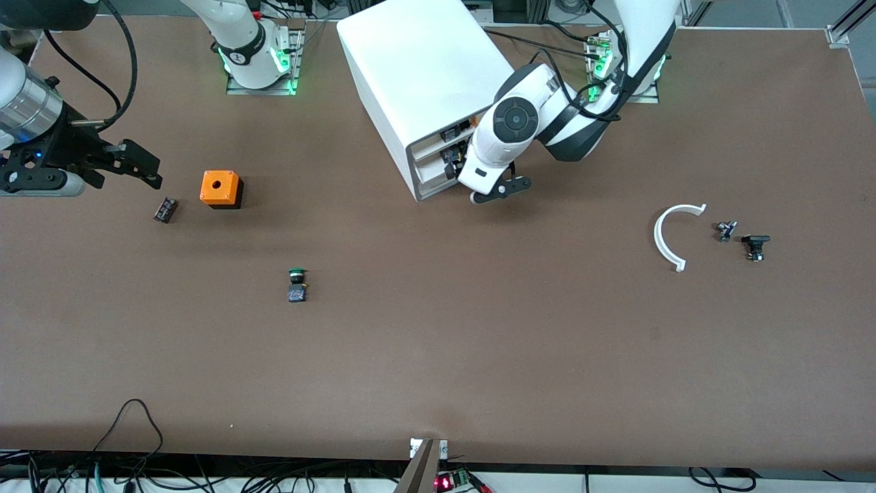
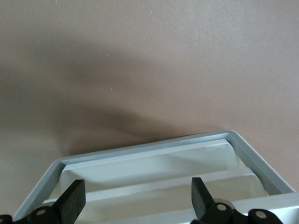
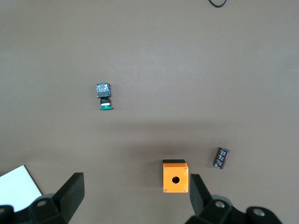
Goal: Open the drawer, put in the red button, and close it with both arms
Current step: 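Press the drawer fully shut with the left gripper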
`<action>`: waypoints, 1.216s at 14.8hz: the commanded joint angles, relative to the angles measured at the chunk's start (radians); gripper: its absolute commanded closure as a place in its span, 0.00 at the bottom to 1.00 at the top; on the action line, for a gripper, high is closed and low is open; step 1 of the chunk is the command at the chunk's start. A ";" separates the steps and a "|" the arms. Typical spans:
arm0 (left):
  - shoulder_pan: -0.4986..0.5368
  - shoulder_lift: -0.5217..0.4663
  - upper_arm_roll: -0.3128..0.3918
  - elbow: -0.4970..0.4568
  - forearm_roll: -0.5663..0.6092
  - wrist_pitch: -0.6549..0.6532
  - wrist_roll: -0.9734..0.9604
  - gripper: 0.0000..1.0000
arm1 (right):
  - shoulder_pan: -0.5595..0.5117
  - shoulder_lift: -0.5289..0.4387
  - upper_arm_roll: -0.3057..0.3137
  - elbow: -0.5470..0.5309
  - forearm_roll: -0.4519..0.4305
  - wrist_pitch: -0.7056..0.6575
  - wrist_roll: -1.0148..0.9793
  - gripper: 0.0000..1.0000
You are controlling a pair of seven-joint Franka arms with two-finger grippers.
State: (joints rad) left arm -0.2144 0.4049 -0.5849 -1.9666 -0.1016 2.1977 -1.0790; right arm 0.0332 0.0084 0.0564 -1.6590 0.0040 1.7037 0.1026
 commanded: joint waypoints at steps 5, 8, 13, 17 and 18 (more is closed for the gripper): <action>0.001 -0.020 -0.043 -0.017 -0.033 -0.018 -0.029 0.00 | -0.013 0.019 0.010 0.022 -0.006 -0.016 0.000 0.00; 0.003 -0.020 -0.059 -0.015 -0.033 -0.044 -0.039 0.00 | -0.013 0.024 0.010 0.022 -0.006 -0.012 0.000 0.00; 0.018 -0.032 -0.066 0.011 -0.027 -0.064 -0.022 0.00 | -0.013 0.024 0.010 0.022 -0.006 -0.009 0.000 0.00; 0.073 -0.067 -0.053 0.084 0.016 -0.125 0.040 0.00 | -0.013 0.025 0.010 0.022 -0.021 -0.006 0.000 0.00; 0.113 -0.073 -0.055 0.118 0.048 -0.178 0.101 0.00 | -0.012 0.027 0.010 0.022 -0.035 0.008 0.000 0.00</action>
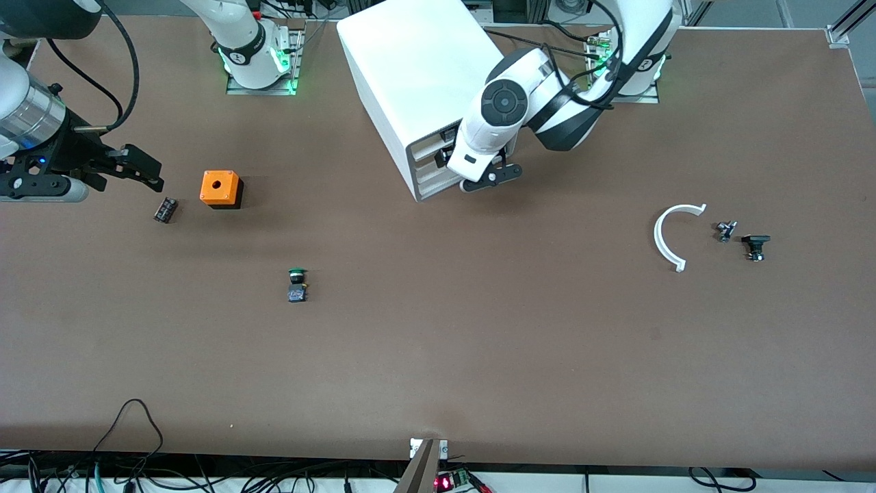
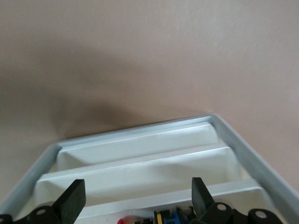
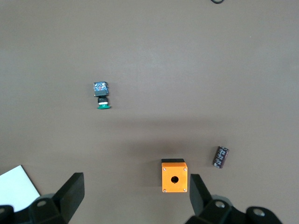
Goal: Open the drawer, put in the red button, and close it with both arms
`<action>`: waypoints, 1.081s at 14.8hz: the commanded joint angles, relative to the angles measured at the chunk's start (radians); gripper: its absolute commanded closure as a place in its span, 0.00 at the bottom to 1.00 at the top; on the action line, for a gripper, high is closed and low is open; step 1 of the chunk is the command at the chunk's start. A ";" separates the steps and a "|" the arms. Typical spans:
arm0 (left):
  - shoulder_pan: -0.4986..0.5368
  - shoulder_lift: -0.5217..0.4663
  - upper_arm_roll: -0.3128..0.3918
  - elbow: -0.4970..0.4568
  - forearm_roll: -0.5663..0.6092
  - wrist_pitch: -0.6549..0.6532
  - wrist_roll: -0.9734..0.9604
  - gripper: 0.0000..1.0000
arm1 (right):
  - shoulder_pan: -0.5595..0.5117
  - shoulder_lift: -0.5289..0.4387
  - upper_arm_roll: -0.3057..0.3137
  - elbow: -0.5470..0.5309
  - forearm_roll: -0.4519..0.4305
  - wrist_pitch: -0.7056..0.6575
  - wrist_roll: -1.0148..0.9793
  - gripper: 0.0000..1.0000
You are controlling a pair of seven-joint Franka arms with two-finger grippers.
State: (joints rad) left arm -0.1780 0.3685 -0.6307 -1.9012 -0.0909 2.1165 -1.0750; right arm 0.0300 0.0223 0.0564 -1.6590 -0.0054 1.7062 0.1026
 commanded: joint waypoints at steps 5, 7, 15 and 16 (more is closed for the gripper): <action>0.202 -0.040 -0.009 0.287 0.204 -0.380 0.363 0.00 | -0.007 0.018 0.010 0.022 -0.025 0.027 0.000 0.00; 0.247 -0.046 -0.007 0.370 0.233 -0.485 0.487 0.00 | -0.007 0.019 0.010 0.022 -0.025 0.027 0.000 0.00; 0.315 -0.219 0.266 0.392 0.099 -0.529 1.056 0.00 | -0.010 0.025 0.008 0.022 -0.015 0.023 0.003 0.00; 0.269 -0.258 0.357 0.340 0.051 -0.483 1.129 0.00 | -0.010 0.025 0.010 0.022 -0.015 0.023 0.003 0.00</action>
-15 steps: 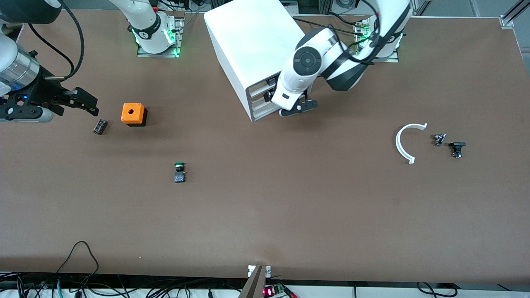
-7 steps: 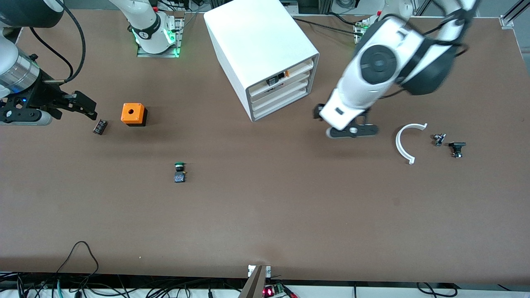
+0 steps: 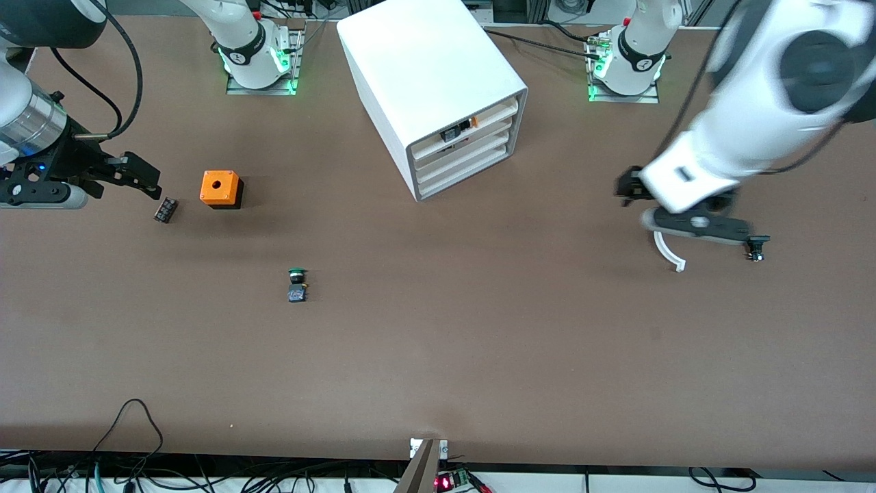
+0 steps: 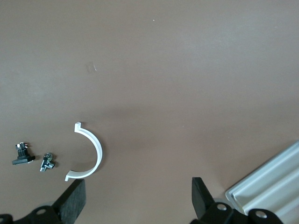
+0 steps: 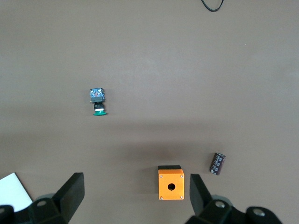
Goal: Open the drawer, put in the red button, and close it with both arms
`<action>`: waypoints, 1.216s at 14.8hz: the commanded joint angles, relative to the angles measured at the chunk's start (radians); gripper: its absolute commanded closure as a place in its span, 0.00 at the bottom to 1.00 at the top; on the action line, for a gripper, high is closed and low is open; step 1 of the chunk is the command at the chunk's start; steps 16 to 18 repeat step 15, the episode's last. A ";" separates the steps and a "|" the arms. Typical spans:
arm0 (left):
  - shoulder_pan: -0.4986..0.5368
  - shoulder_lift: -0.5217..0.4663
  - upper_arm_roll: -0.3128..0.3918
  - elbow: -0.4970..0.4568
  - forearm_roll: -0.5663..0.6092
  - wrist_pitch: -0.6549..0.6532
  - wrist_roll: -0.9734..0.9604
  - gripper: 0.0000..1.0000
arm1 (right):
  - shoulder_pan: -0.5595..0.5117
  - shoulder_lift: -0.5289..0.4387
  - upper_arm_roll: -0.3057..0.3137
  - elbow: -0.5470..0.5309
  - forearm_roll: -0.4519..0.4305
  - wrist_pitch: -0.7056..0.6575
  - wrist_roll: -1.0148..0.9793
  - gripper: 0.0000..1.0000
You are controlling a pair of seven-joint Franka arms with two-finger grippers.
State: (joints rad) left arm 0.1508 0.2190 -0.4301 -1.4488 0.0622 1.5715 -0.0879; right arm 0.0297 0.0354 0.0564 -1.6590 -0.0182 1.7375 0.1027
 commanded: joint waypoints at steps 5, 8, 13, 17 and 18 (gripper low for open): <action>-0.194 -0.249 0.395 -0.290 -0.121 0.261 0.214 0.00 | -0.010 0.012 0.008 0.022 -0.002 -0.009 0.003 0.00; -0.185 -0.241 0.395 -0.285 -0.119 0.207 0.209 0.00 | -0.010 0.012 0.008 0.022 -0.002 -0.009 0.003 0.00; -0.174 -0.231 0.398 -0.269 -0.117 0.131 0.211 0.00 | -0.010 0.012 0.008 0.022 -0.003 -0.009 0.002 0.00; -0.168 -0.228 0.398 -0.254 -0.116 0.130 0.214 0.00 | -0.010 0.012 0.008 0.022 -0.003 -0.009 0.002 0.00; -0.168 -0.228 0.398 -0.254 -0.116 0.130 0.214 0.00 | -0.010 0.012 0.008 0.022 -0.003 -0.009 0.002 0.00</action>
